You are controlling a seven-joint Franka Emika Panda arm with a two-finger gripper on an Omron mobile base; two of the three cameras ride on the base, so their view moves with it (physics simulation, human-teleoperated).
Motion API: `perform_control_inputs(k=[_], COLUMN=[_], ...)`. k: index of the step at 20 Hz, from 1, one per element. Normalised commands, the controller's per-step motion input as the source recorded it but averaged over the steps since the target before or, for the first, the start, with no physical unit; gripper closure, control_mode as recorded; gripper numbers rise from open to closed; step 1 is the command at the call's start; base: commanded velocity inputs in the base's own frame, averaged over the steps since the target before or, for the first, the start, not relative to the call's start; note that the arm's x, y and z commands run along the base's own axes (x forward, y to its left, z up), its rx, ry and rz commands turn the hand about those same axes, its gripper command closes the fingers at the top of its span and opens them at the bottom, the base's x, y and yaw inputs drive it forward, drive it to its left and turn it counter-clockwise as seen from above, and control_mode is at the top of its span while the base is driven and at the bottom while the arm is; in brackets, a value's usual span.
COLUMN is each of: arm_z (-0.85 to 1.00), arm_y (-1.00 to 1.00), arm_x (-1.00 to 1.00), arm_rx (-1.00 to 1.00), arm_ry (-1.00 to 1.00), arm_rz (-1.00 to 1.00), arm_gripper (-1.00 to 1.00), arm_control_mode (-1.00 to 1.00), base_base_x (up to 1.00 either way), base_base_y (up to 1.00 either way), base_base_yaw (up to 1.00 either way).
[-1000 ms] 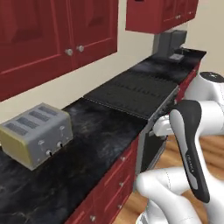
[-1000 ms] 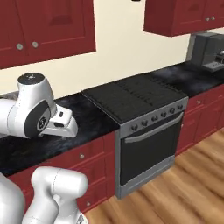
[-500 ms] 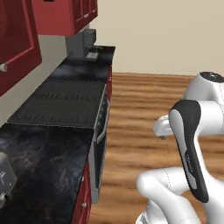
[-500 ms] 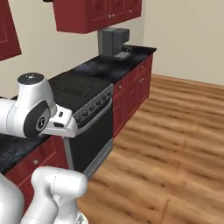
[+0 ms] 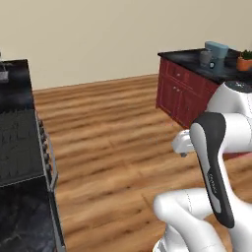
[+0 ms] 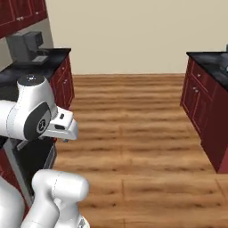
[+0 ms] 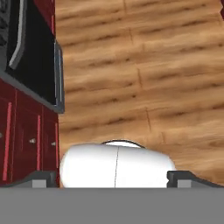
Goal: Navigate to the microwave.
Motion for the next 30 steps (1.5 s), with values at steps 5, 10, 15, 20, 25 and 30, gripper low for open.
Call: perform_control_inputs(k=[5, 10, 15, 20, 25, 30], arm_z=[0.00, 0.00, 0.00, 0.00, 0.00, 0.00], arm_y=[0.00, 0.00, 0.00, 0.00, 0.00, 0.00], arm_x=[0.00, 0.00, 0.00, 0.00, 0.00, 0.00], arm_rx=[0.00, 0.00, 0.00, 0.00, 0.00, 0.00], arm_ry=[0.00, 0.00, 0.00, 0.00, 0.00, 0.00], arm_rz=[0.00, 0.00, 0.00, 0.00, 0.00, 0.00], arm_gripper=[-1.00, -1.00, -1.00, -1.00, -1.00, -1.00], arm_control_mode=[1.00, 1.00, 1.00, 1.00, 1.00, 1.00], base_base_x=[0.16, 0.18, 0.24, 0.52, 0.95, 1.00], base_base_y=[-0.12, -0.08, -0.02, 0.00, 0.01, 0.12], base_base_yaw=[-0.77, -0.76, -0.75, -0.66, -0.48, -0.38])
